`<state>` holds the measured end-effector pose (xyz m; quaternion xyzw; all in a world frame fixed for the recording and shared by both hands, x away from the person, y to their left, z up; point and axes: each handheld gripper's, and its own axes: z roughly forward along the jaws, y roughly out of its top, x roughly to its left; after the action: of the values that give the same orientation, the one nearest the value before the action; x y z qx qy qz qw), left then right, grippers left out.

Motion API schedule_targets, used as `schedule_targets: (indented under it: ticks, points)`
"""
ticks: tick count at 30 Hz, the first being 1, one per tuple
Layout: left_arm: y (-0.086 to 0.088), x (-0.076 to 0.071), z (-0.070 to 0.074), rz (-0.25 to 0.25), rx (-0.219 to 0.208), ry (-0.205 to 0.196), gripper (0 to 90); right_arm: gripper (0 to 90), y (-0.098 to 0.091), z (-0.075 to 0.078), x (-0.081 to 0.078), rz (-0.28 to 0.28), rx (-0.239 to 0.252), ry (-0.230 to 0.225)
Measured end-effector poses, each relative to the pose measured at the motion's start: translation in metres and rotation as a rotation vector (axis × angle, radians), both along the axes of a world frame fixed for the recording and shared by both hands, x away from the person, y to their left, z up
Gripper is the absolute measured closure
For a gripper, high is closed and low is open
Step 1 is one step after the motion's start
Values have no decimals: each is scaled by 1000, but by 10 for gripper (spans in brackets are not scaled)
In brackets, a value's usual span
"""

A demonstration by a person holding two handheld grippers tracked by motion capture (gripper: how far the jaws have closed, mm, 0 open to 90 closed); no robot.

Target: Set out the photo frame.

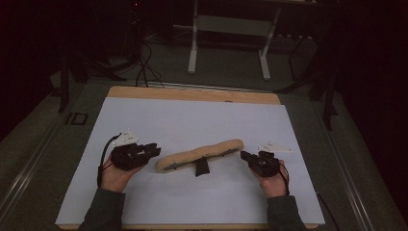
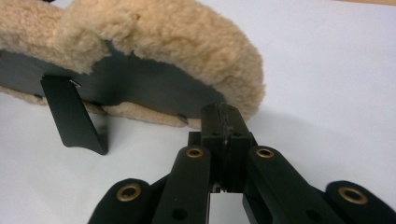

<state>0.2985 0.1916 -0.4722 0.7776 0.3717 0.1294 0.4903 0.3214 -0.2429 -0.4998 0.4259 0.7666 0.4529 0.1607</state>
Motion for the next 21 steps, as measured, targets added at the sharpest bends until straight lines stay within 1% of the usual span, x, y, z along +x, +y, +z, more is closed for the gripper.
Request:
schedule_targets:
  ticks: [3,8,13,21]
  points:
    - [-3,-1,-1,-19,14,2,757,897,5,-1,1,4,-7,1]
    - [-6,-1,-4,-37,18,6,783,898,8,-1,1,-6,-21,2]
    - [-7,0,-7,-49,20,20,803,898,13,-2,6,-6,-31,15]
    - [-6,-2,-8,-73,17,17,826,899,23,-4,12,4,-55,39]
